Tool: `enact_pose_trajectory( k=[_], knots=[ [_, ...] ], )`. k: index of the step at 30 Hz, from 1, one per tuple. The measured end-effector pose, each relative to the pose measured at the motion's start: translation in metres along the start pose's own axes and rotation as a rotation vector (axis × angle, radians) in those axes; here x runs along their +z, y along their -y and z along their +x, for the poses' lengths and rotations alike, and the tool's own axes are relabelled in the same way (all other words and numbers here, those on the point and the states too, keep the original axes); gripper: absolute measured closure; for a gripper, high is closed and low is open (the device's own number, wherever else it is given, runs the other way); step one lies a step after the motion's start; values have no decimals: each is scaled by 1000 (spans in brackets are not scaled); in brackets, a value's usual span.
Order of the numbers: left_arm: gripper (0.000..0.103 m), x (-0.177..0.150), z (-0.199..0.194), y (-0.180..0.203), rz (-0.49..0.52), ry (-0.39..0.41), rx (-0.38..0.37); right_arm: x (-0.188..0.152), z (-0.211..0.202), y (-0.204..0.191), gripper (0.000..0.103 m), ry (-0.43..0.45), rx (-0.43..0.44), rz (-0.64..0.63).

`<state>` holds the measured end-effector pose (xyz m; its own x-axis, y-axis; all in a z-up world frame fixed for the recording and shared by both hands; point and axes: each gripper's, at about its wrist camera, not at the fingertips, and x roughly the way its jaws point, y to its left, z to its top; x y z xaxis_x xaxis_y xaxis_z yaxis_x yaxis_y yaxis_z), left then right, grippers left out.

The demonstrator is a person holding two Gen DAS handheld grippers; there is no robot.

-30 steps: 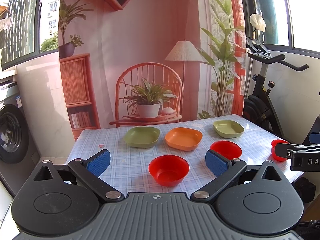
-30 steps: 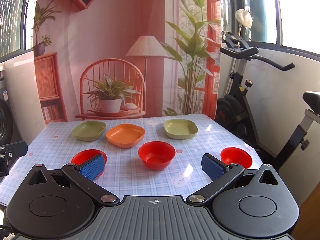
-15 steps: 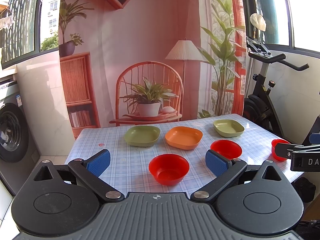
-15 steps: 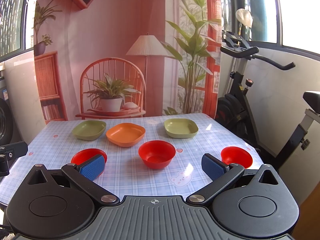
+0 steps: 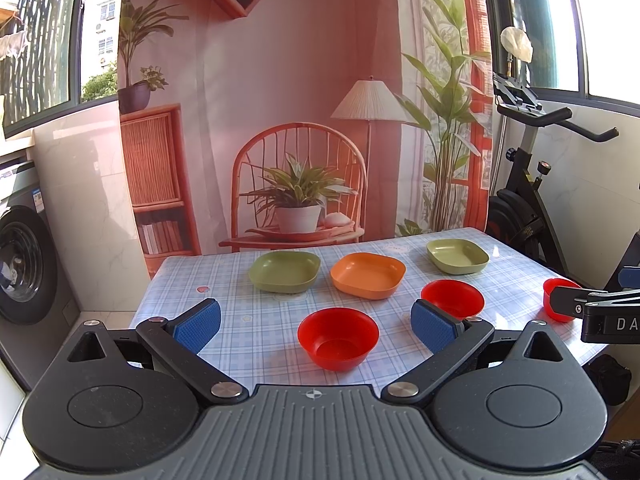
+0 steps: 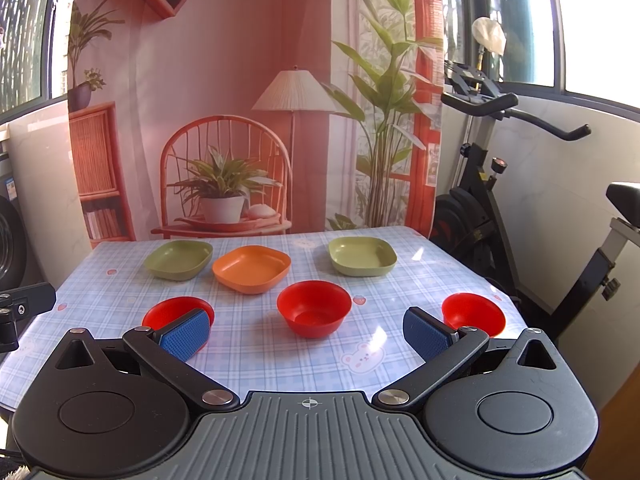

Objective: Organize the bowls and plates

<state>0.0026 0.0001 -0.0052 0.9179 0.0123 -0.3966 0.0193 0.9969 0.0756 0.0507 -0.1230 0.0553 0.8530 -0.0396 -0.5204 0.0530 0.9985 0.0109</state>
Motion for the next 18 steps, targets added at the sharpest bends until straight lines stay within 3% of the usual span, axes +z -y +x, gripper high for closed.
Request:
enact_pose_trajectory(
  k=[13, 18],
  knots=[
    [1, 2, -1, 2, 5, 8, 7, 1, -1, 1, 0, -3, 0, 4],
    [1, 15, 2, 9, 98, 20, 15, 5, -1, -1, 0, -12, 28, -3]
  ],
)
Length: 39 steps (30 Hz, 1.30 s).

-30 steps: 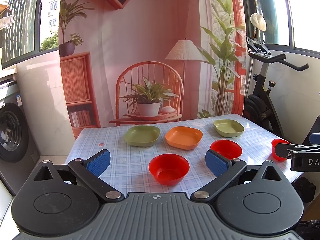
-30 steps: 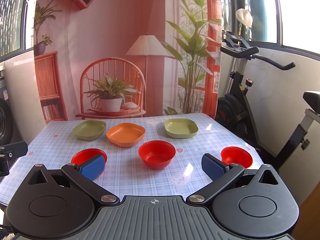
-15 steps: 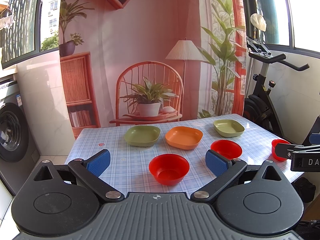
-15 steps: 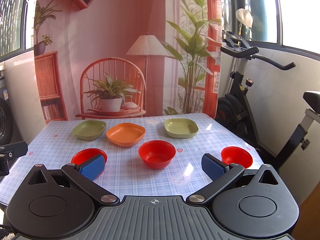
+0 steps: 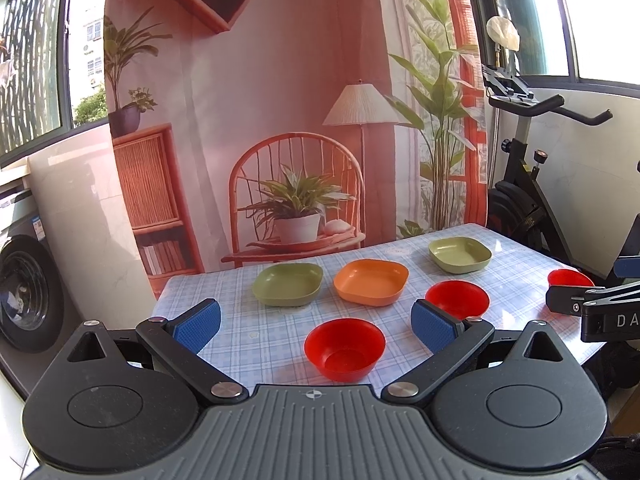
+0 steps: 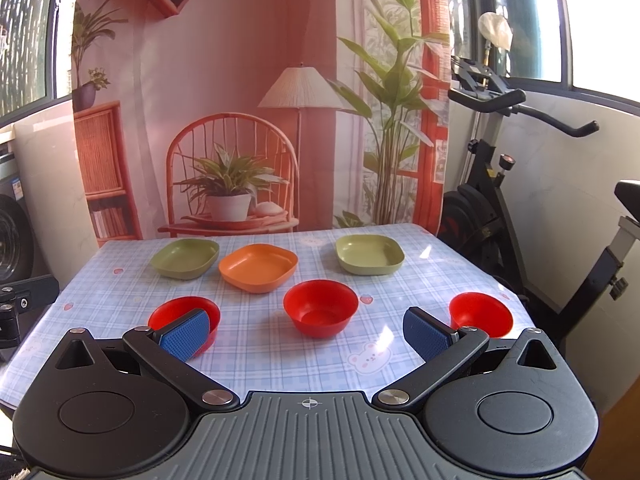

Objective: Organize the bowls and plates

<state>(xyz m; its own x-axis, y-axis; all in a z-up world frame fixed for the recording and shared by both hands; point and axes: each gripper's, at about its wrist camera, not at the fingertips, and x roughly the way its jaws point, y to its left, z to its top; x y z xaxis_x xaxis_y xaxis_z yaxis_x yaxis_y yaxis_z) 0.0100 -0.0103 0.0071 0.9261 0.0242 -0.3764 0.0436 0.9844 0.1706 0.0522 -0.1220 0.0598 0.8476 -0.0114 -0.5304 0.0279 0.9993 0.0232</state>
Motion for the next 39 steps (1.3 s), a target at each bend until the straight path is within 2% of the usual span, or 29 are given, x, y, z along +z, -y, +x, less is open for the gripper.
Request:
enact_pose_trajectory(
  k=[2, 5, 9, 13, 16, 19, 23, 25, 28, 31, 34, 39],
  knots=[
    [1, 8, 3, 2, 48, 39, 22, 1, 16, 5, 0, -10, 31, 7],
    [1, 23, 18, -2, 68, 46, 49, 19, 27, 15, 0, 25, 48, 33],
    [1, 42, 47, -21, 0, 12, 9, 47, 46, 29, 0, 64, 112, 99],
    [1, 54, 79, -42, -78, -4, 3, 67, 79, 38, 0, 80, 104, 118],
    [2, 61, 99, -51, -84, -10, 20, 74, 102, 45, 0, 79, 124, 179],
    [2, 69, 112, -54, -35, 17, 48, 80, 127, 49, 0, 97, 139, 228],
    [2, 85, 129, -61, -33, 61, 91, 82, 150, 38, 0, 147, 100, 173],
    [2, 89, 136, -65, -54, 86, 71, 83, 162, 31, 0, 152, 107, 134],
    [2, 90, 148, -62, -31, 97, 46, 81, 181, 21, 0, 135, 130, 112],
    [2, 80, 165, -55, 1, 60, 47, 75, 196, 13, 0, 108, 172, 111],
    [4, 68, 183, -61, -38, -7, 10, 72, 208, 7, 0, 73, 204, 141],
    [5, 51, 211, -69, -56, -75, 8, 65, 232, -10, 0, -11, 209, 109]
  ],
)
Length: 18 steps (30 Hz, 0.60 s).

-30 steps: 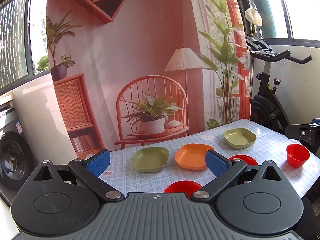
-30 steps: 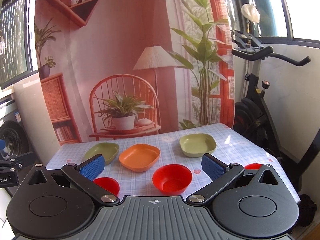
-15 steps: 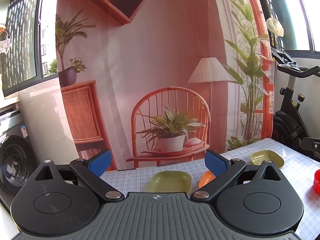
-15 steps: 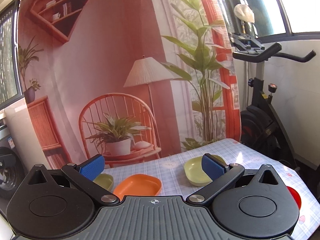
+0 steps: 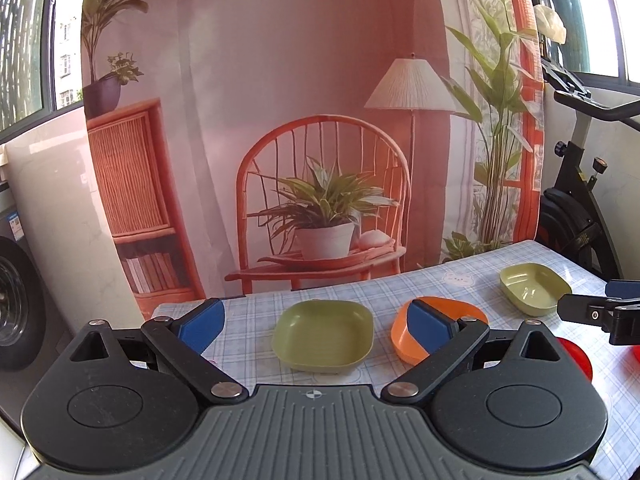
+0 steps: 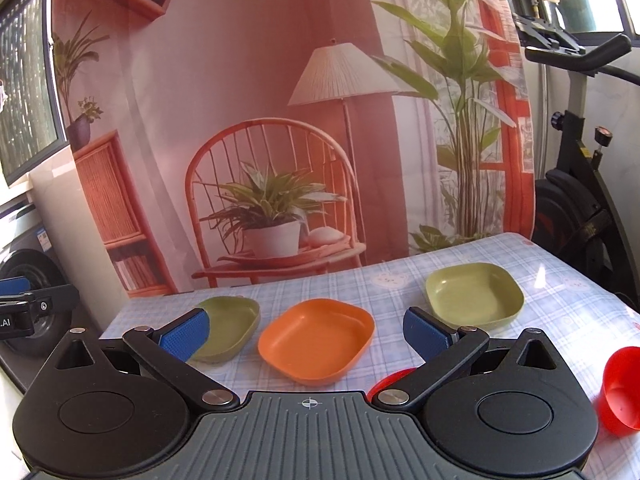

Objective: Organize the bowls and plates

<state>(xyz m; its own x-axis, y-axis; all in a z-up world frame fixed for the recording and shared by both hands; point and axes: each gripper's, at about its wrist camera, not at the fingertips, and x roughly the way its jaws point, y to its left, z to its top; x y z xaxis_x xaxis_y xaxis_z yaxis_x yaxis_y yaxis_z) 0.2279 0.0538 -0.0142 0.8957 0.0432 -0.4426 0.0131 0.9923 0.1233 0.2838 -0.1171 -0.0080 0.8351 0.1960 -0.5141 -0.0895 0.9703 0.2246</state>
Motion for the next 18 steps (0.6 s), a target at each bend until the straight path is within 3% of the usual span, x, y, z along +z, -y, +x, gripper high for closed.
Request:
enact_pose_trajectory(
  k=[3, 5, 8, 12, 18],
  knots=[
    [11, -7, 19, -4, 9, -50, -6, -8, 16, -7, 2, -24, -18, -60],
    [13, -13, 31, -5, 21, -85, -14, -13, 25, -10, 10, -37, -30, -88],
    [16, -21, 45, -6, 36, -149, -18, -19, 41, -12, 21, -95, -2, -99],
    [17, -34, 57, -13, -25, -199, -67, -31, 58, -16, 29, -172, 39, -110],
    [24, -59, 76, -7, -34, -273, -82, -52, 74, -26, 44, -250, 97, -154]
  ],
)
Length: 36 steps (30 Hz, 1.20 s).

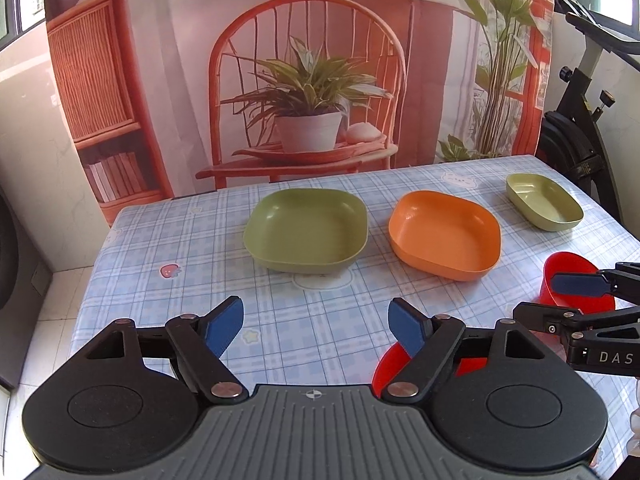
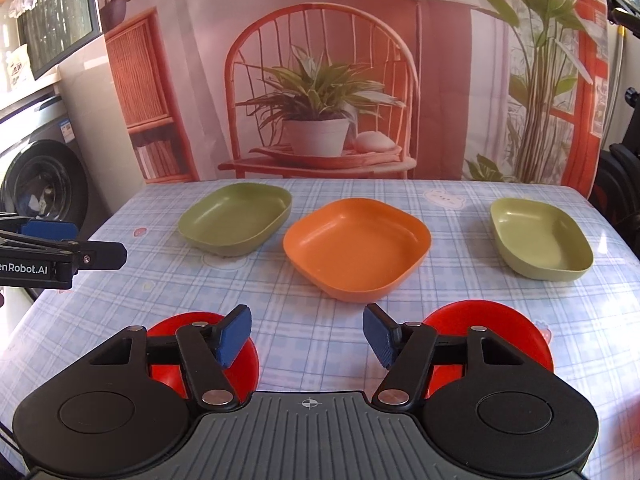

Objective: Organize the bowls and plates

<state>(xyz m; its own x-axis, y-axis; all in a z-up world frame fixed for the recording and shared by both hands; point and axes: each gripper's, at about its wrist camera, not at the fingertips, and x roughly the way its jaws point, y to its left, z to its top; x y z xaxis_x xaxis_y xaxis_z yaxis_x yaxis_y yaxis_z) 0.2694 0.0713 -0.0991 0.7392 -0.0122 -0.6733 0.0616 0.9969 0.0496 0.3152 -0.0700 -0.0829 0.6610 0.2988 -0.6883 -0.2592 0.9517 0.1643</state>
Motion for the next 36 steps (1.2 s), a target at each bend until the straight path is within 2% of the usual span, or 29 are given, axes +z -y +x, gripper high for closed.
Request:
enact_pose_trajectory(
  k=[5, 11, 15, 20, 24, 28, 30, 36],
  knots=[
    [29, -21, 18, 2, -51, -63, -20, -12, 11, -7, 52, -59, 63, 2],
    [30, -37, 23, 0, -144, -107, -51, -23, 18, -7, 62, -105, 100, 24],
    [31, -45, 27, 5, -142, -135, -47, -28, 20, -7, 67, -118, 121, 27],
    [43, -50, 33, 4, -193, -188, -23, -32, 21, -15, 73, -125, 122, 3],
    [45, -52, 32, 3, -204, -184, -18, -34, 20, -15, 77, -127, 118, 9],
    [50, -54, 31, 8, -197, -192, -26, -36, 22, -13, 86, -134, 112, 30],
    [58, -56, 31, 10, -196, -197, -26, -37, 22, -12, 89, -135, 115, 40],
    [74, -60, 28, 11, -206, -193, -46, -39, 19, -14, 94, -126, 131, 48]
  ],
)
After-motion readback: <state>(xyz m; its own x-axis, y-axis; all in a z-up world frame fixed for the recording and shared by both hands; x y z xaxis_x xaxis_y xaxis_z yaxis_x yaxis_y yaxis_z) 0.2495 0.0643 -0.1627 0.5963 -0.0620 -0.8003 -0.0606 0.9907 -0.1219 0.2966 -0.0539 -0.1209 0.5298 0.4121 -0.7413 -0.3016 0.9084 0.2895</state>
